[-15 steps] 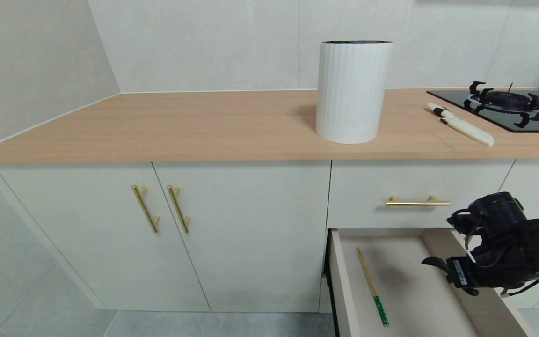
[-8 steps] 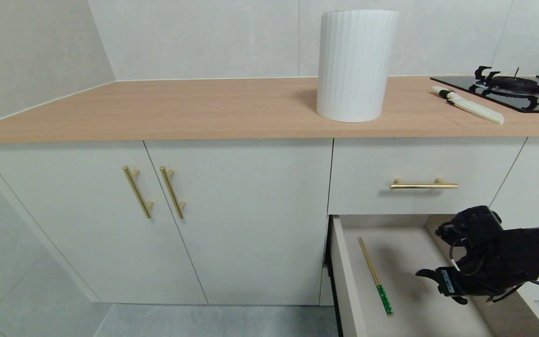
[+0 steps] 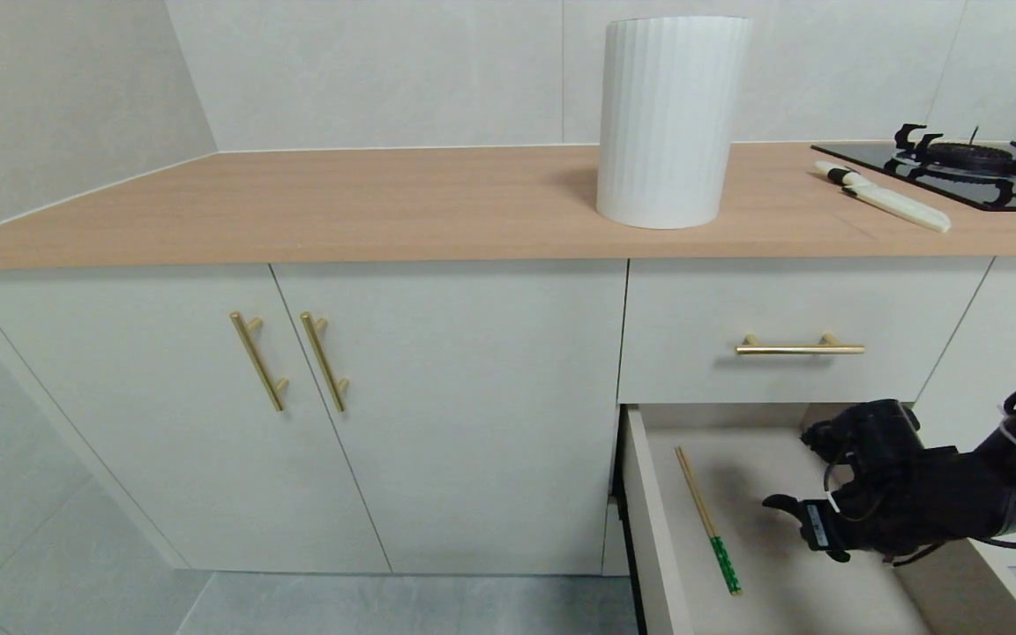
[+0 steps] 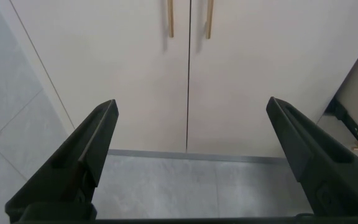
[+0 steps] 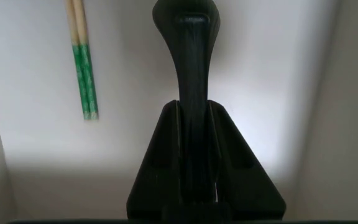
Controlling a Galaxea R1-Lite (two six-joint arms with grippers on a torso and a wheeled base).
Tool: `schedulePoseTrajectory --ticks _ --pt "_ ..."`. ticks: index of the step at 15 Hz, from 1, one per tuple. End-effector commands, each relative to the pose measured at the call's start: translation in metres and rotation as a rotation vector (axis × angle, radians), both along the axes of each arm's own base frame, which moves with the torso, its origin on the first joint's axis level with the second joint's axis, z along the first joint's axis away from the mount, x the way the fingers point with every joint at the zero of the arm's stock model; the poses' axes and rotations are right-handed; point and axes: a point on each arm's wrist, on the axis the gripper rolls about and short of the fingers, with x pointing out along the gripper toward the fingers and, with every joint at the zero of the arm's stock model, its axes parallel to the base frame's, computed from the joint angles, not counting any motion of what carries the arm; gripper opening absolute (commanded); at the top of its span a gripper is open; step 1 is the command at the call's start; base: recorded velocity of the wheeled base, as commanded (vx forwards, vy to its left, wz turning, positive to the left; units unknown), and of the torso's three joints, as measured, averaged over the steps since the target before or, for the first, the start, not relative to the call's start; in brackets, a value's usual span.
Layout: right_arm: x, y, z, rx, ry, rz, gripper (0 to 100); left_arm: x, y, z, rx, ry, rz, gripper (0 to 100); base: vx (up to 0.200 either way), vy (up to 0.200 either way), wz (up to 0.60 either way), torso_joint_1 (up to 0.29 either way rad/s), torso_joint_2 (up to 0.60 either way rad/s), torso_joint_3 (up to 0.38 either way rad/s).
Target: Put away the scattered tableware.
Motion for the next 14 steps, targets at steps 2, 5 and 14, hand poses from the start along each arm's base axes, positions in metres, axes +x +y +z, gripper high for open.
schedulePoseTrajectory --ticks 2,5,14 --pt "0.002 0.004 -0.043 -0.006 -0.007 0.013 0 0.000 0.000 0.000 0.000 0.000 0.000 100 0.000 0.000 0.00 0.000 0.00 0.000" --pt "0.009 0.005 -0.064 -0.012 -0.041 0.016 0 0.000 0.000 0.000 0.000 0.000 0.000 100 0.000 0.000 0.00 0.000 0.00 0.000" --pt "0.013 0.005 -0.073 -0.036 -0.076 -0.003 0 0.000 0.000 0.000 0.000 0.000 0.000 100 0.000 0.000 0.00 0.000 0.00 0.000"
